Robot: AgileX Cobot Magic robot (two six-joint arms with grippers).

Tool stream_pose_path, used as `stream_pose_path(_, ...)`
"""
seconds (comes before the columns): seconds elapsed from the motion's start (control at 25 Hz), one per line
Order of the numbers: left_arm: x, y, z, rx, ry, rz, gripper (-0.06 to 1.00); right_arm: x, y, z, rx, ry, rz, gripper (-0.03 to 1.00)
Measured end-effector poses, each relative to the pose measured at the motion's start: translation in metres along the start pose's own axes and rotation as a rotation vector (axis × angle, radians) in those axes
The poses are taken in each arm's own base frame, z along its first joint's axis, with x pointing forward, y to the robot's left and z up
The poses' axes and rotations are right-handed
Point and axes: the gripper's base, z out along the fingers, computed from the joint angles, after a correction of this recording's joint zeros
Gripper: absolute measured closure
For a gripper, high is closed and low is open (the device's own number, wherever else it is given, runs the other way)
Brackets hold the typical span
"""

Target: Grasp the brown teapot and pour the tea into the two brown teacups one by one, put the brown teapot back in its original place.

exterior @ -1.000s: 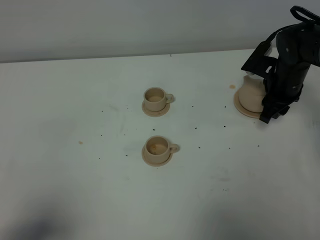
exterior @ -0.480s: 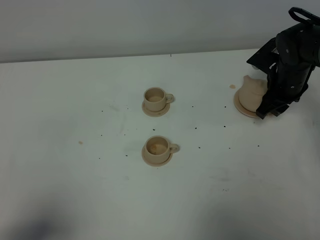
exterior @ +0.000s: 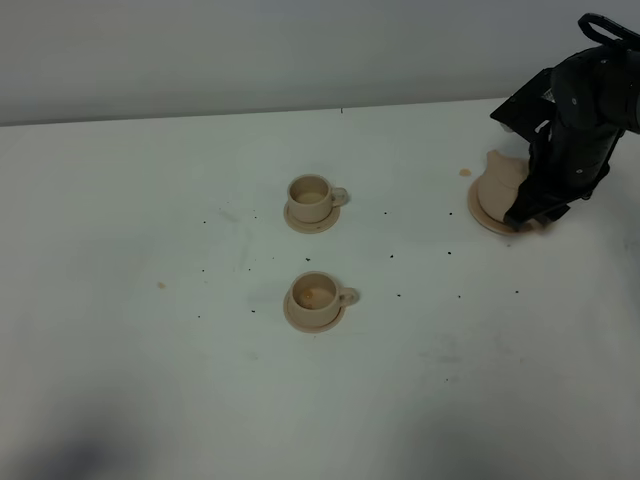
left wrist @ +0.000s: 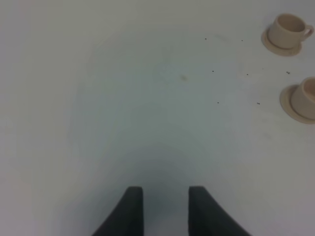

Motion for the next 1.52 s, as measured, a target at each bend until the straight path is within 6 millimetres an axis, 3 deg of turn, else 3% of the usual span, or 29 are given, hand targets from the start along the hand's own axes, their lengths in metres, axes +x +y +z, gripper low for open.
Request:
stream_pose_path(0.4,0.0,0.0,0.0,0.0,0.0,0.0,0.7,-0.001,0.0,0.0,0.002,-0.008,0.001,0.56)
stream_pose_path(0.92,0.0,0.0,0.0,0.0,0.0,0.0,0.7,-0.001,0.001,0.011,0.005,-0.001,-0.041,0.79)
stream_pose_path(1.28,0.0,0.0,0.0,0.0,0.0,0.0,0.7,0.0,0.001,0.012,0.007,0.006,-0.127,0.79)
stream_pose_path(1.52,0.0,0.0,0.0,0.0,0.0,0.0,0.7,0.0,0.001,0.012,-0.005,0.021,-0.187,0.72)
